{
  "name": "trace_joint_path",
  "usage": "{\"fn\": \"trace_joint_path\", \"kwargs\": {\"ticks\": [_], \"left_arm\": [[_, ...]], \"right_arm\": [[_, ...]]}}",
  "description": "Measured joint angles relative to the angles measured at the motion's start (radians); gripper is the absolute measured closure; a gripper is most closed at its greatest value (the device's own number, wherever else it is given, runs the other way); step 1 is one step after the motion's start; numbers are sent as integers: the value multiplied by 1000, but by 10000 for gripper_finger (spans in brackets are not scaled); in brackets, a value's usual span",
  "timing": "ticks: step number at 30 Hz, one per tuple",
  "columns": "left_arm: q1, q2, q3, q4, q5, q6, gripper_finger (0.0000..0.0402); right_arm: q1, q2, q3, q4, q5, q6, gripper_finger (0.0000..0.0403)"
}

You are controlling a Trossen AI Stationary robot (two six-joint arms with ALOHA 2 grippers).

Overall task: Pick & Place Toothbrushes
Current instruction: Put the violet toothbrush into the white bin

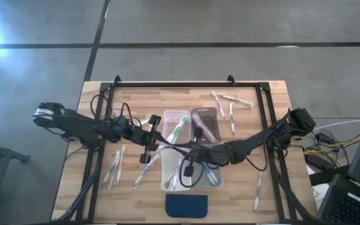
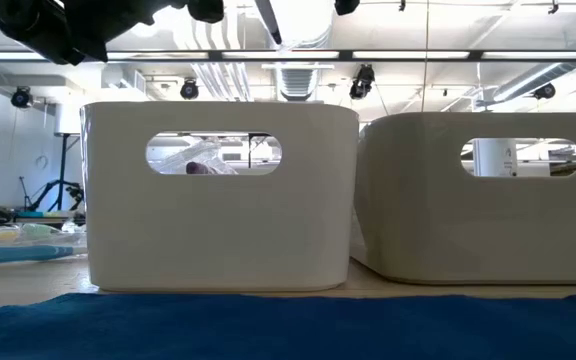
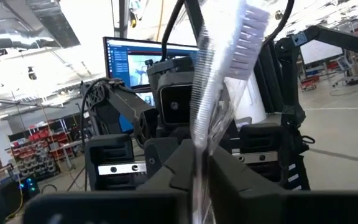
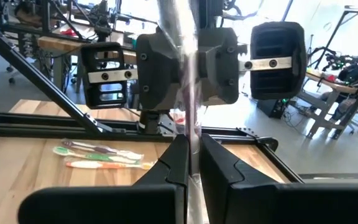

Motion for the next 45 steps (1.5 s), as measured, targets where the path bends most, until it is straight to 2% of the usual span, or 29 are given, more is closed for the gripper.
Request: {"fn": "trace_joint_path", "kwargs": {"ticks": [7, 10, 16, 20, 24, 26, 30, 33, 35, 38, 41, 45], "left_arm": [[0, -1, 0, -2, -39, -38, 379], [0, -2, 0, -8, -47, -34, 378], [-1, -19, -5, -72, -96, -51, 380], [1, -57, -5, -132, -165, -115, 379], [0, -89, 17, -300, -307, -270, 379], [2, -100, 60, -446, -377, -326, 379], [2, -102, 239, -883, -521, -444, 379], [0, -71, 376, -1112, -542, -552, 379], [-5, -50, 449, -1196, -537, -617, 379], [-17, -22, 555, -1333, -527, -720, 379], [-50, 10, 642, -1413, -537, -824, 380], [-125, 69, 729, -1426, -625, -927, 380]], "right_arm": [[0, 0, 0, 0, 12, 1, 382], [0, -9, 0, -6, 42, 5, 354], [30, -117, 3, -138, 213, 13, 275], [56, -231, 4, -443, 328, 192, 231], [59, -362, 4, -929, 378, 573, 201], [49, -411, 4, -1187, 380, 791, 192], [36, -491, 2, -1642, 379, 1232, 180], [37, -533, -2, -1887, 377, 1463, 173], [36, -557, -9, -1989, 371, 1535, 169], [33, -599, -16, -2074, 365, 1555, 162], [22, -634, -23, -2094, 356, 1519, 157], [-17, -687, -39, -2096, 355, 1425, 154]]}}
